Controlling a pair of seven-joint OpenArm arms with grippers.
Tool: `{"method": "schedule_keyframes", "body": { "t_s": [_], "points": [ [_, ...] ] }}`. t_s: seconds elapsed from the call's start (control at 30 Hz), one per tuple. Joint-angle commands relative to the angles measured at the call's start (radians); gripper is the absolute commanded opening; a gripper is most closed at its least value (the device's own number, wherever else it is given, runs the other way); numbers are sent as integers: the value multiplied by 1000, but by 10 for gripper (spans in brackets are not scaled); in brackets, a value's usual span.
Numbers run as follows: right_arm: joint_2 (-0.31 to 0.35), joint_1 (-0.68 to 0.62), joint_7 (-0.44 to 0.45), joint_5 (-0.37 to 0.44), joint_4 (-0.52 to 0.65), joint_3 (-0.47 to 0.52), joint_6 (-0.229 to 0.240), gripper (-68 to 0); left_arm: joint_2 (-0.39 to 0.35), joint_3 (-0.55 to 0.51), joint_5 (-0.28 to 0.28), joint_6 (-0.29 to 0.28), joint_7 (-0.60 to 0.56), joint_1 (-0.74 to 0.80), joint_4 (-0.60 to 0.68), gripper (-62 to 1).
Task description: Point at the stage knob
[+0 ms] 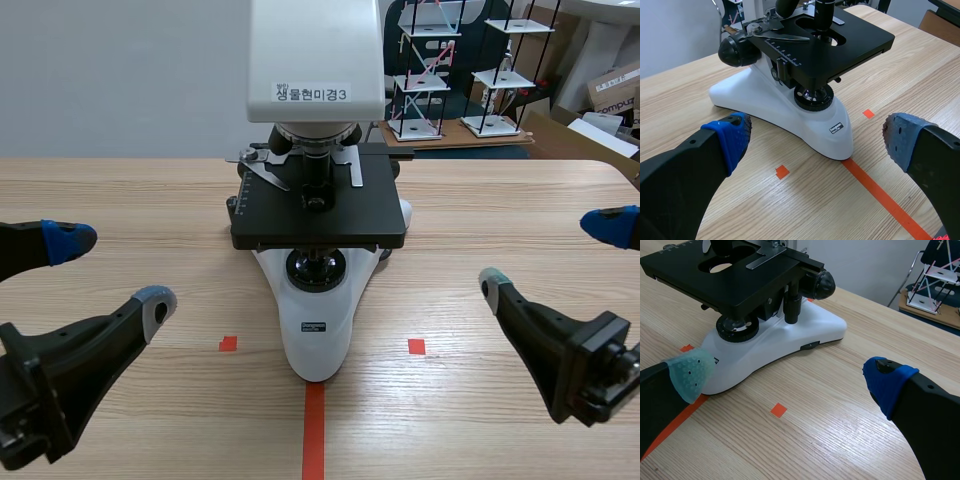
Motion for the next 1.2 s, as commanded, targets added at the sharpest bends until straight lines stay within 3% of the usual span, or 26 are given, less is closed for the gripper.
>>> {"method": "schedule_keyframes", "body": {
  "t_s": [0.0, 0.53, 0.6, 0.7, 0.97, 1.17],
  "points": [
    [-3, 9, 14, 7, 12, 1, 0, 4, 5, -8, -6, -2, -11, 5, 6, -56],
    [-3, 9, 14, 7, 12, 1, 0, 4, 5, -8, -6, -2, -11, 5, 6, -56],
    [-3, 9, 13, 7, 12, 1, 0, -83, 5, -8, -6, -2, -11, 5, 6, -56],
    [-12, 23, 3, -1, 5, 1, 1, -279, 5, -8, -6, -2, -11, 5, 6, -56],
    [-87, 179, -42, -4, -147, -16, 4, -644, 5, -8, -6, -2, -11, 5, 6, -56],
    [-100, 328, -13, -42, -293, -74, 8, -673, 5, -8, -6, -2, -11, 5, 6, -56]
  ]
}}
